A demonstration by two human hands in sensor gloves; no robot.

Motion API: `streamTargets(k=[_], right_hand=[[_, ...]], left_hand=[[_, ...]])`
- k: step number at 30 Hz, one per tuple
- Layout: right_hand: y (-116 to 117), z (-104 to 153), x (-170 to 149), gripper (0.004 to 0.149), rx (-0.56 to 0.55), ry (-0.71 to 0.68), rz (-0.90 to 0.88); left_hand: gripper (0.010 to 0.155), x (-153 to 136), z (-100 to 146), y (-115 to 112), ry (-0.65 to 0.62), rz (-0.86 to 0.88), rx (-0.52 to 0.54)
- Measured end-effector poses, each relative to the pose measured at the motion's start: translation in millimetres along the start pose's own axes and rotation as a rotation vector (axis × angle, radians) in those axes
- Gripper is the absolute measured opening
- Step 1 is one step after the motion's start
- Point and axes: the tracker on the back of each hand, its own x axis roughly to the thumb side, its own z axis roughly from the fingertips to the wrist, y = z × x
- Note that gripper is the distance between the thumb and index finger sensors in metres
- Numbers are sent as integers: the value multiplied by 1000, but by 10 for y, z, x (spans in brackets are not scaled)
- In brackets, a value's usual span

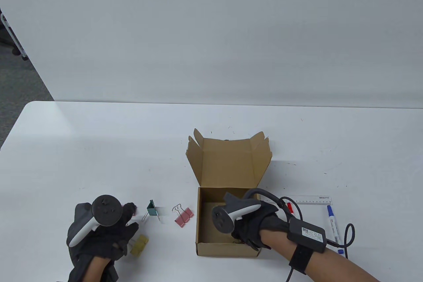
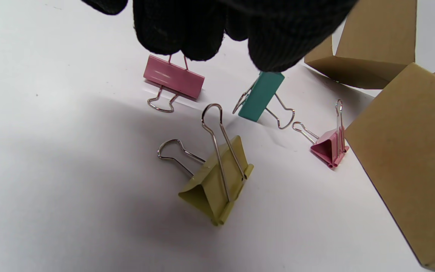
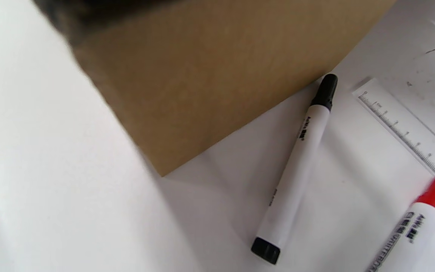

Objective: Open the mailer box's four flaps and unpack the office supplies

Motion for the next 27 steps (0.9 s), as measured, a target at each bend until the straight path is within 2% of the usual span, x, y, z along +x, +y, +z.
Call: streamTargets(k=[6, 27], right_hand=[[-13, -3, 15, 34, -7, 8, 20], [-86, 51, -28, 32, -67, -21, -21]], left_hand=[[65, -1, 0, -3, 1, 0, -4], [65, -11, -6, -6, 3, 3, -11]])
